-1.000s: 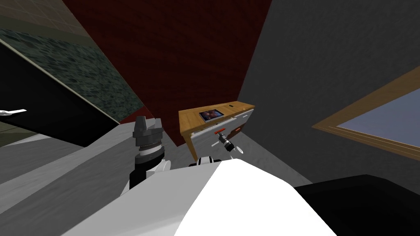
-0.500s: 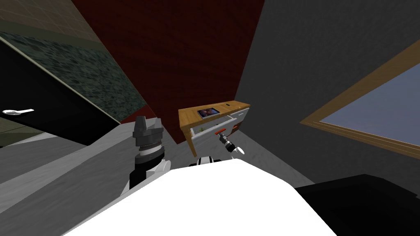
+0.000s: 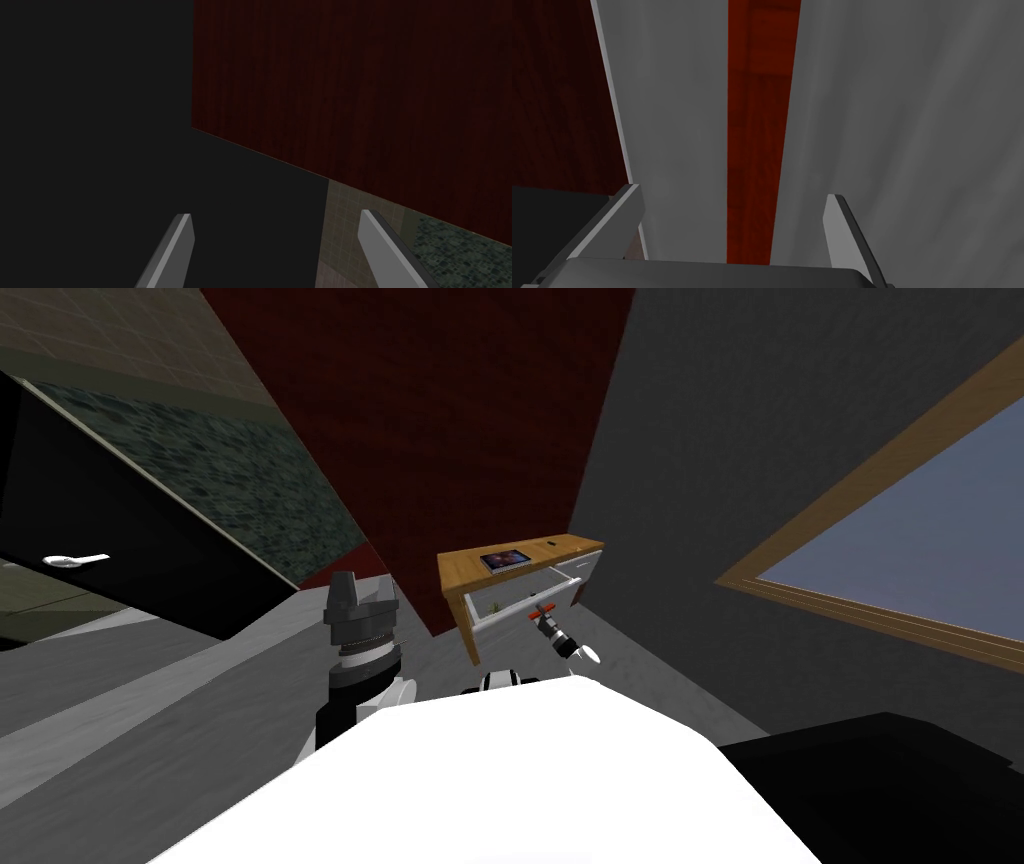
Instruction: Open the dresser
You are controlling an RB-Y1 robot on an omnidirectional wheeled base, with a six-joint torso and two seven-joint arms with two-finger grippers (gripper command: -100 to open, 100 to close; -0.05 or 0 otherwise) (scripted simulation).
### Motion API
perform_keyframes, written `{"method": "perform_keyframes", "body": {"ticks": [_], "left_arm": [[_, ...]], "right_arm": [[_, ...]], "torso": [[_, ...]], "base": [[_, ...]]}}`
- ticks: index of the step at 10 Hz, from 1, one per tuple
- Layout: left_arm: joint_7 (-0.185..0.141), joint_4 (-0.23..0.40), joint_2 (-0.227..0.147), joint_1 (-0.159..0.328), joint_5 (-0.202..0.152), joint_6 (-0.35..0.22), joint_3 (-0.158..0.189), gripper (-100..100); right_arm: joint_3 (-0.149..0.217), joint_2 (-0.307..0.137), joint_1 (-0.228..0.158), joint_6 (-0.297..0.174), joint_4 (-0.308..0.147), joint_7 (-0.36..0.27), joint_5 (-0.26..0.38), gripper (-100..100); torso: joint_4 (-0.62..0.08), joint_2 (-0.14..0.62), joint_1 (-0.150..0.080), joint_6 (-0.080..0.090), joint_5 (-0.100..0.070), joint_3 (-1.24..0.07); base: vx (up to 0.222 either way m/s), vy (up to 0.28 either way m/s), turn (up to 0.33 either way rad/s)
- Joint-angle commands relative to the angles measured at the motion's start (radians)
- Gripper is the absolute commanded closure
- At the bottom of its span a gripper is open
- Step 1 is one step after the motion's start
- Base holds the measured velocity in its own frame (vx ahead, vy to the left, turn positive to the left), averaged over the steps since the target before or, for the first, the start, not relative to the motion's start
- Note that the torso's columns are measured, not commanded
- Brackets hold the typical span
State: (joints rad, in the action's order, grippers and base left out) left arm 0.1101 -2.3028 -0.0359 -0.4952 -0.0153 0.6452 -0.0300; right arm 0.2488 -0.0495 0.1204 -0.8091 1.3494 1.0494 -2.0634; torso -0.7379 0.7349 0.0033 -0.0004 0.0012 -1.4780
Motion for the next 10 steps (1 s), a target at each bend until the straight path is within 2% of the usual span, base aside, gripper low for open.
{"method": "perform_keyframes", "body": {"ticks": [1, 7, 8, 9, 10], "left_arm": [[0.0, 0.0, 0.0, 0.0, 0.0, 0.0, 0.0, 0], [0.0, 0.0, 0.0, 0.0, 0.0, 0.0, 0.0, 0], [0.0, 0.0, 0.0, 0.0, 0.0, 0.0, 0.0, 0], [0.0, 0.0, 0.0, 0.0, 0.0, 0.0, 0.0, 0], [0.0, 0.0, 0.0, 0.0, 0.0, 0.0, 0.0, 0]], "right_arm": [[-0.006, -0.03, -0.014, 0.034, 0.028, 0.056, 0.008, -100], [-0.02, -0.114, -0.044, 0.115, 0.101, 0.199, 0.026, -100], [-0.019, -0.103, -0.036, 0.108, 0.086, 0.179, 0.026, -100], [-0.019, -0.104, -0.036, 0.113, 0.085, 0.183, 0.027, 0], [-0.019, -0.104, -0.034, 0.113, 0.083, 0.182, 0.028, 0]], "torso": [[-0.001, 0.001, -0.002, -0.001, -0.001, 0.001], [-0.004, 0.006, -0.002, 0.0, 0.0, 0.004], [-0.006, 0.008, 0.0, 0.0, 0.001, 0.005], [-0.004, 0.008, 0.0, 0.0, 0.001, 0.005], [-0.003, 0.006, -0.001, 0.0, 0.0, 0.004]], "base": [[-0.031, 0.031, 0.036], [-0.043, 0.027, 0.032], [-0.014, 0.01, -0.001], [0.0, 0.0, 0.0], [0.0, 0.0, 0.0]]}}
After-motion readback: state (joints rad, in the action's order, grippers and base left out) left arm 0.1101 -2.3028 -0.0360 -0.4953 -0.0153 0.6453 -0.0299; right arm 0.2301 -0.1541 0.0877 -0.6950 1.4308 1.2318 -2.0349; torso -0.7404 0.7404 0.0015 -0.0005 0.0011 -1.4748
